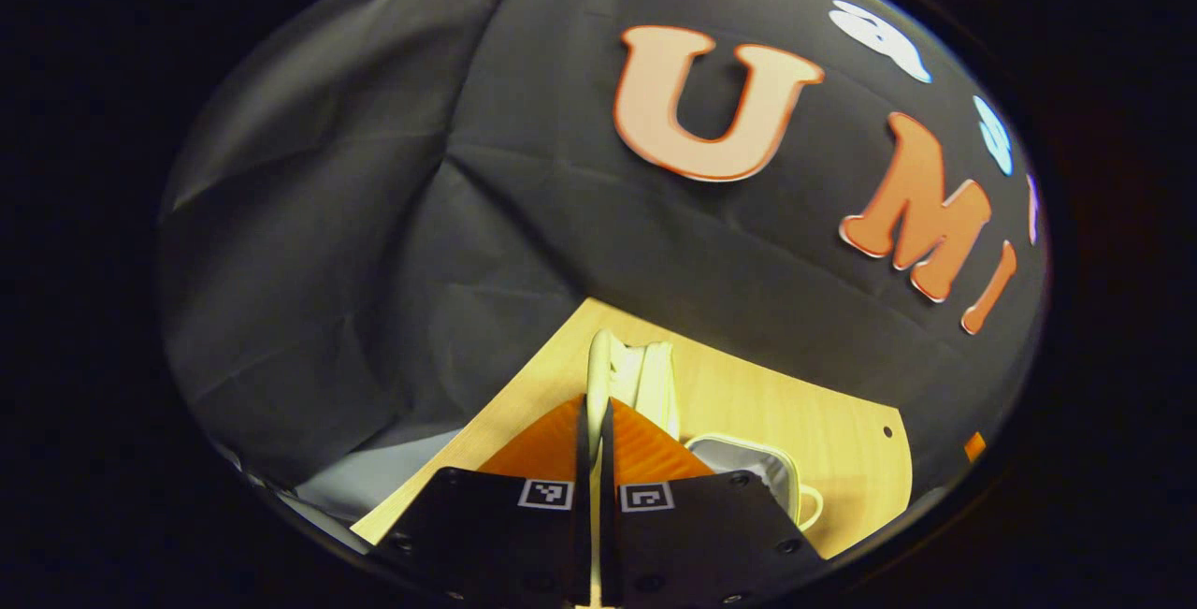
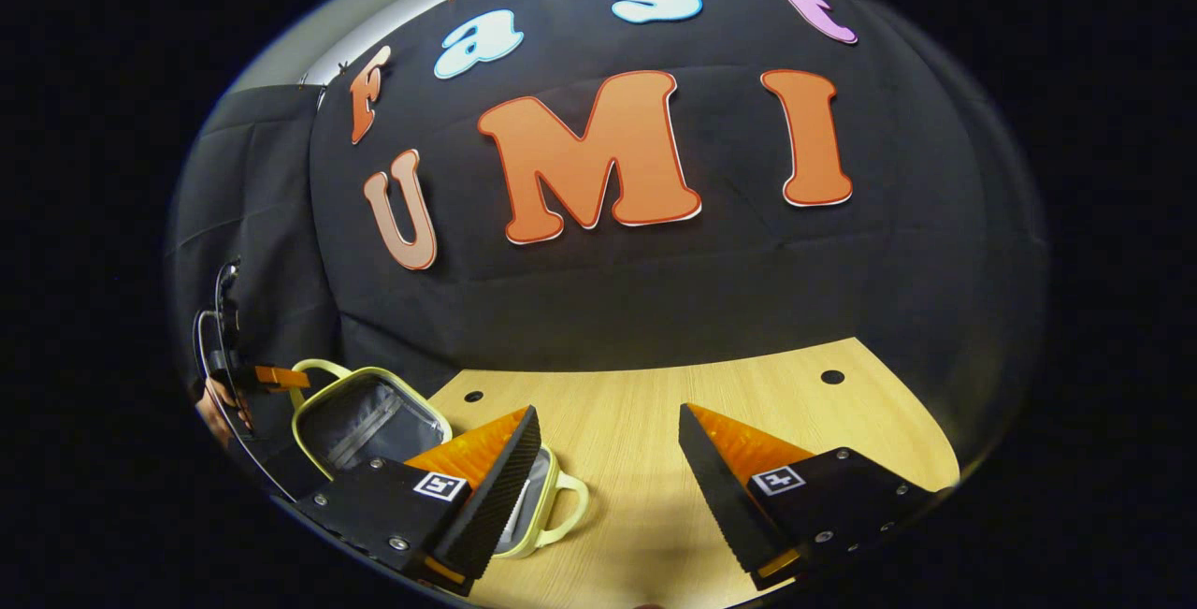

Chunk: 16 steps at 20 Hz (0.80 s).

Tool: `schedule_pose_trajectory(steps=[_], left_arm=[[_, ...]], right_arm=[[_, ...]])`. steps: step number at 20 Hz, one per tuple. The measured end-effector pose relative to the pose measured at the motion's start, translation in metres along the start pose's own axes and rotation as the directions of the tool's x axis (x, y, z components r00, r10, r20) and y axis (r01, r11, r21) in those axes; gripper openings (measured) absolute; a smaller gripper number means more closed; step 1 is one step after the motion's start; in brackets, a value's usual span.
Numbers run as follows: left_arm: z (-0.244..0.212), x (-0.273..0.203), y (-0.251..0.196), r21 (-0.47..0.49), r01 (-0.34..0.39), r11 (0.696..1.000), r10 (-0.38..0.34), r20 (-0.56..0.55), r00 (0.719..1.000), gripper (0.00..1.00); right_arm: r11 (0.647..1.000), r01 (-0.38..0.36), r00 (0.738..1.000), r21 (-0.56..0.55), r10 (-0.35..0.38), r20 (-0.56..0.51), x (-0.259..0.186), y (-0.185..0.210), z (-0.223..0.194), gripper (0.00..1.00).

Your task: First open the suitcase, pack the skin care products into it, and then close the suitcase.

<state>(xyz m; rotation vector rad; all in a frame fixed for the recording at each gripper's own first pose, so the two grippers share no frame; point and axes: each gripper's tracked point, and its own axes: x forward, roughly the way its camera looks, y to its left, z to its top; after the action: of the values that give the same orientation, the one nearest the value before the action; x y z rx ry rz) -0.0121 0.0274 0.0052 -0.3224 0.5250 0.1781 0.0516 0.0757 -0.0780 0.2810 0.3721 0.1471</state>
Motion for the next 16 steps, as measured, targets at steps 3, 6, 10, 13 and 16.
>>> schedule_pose_trajectory(steps=[3, 6, 10, 13, 16], left_arm=[[0.004, -0.005, -0.045, 0.082, 0.043, 0.996, -0.044, 0.013, 0.999, 0.04], [0.004, -0.012, -0.078, 0.126, 0.063, 0.990, -0.066, 0.017, 0.998, 0.04], [-0.009, -0.024, -0.127, 0.150, 0.119, 0.982, -0.121, 0.009, 0.993, 0.04], [-0.019, -0.026, -0.162, 0.174, 0.149, 0.973, -0.151, -0.003, 0.989, 0.04], [-0.040, -0.027, -0.197, 0.199, 0.199, 0.959, -0.196, -0.039, 0.980, 0.04]], right_arm=[[1.000, 0.009, 1.000, 0.000, -0.009, -0.024, -0.004, -0.013, -0.008, 0.95], [1.000, 0.004, 1.000, -0.007, -0.004, -0.026, -0.005, -0.018, -0.010, 0.95], [0.999, -0.002, 1.000, -0.037, 0.002, -0.013, -0.007, -0.029, -0.008, 0.95], [0.999, -0.009, 1.000, -0.045, 0.008, -0.029, -0.006, -0.035, -0.012, 0.95], [0.998, -0.016, 1.000, -0.054, 0.014, -0.026, -0.006, -0.043, -0.012, 0.95]])
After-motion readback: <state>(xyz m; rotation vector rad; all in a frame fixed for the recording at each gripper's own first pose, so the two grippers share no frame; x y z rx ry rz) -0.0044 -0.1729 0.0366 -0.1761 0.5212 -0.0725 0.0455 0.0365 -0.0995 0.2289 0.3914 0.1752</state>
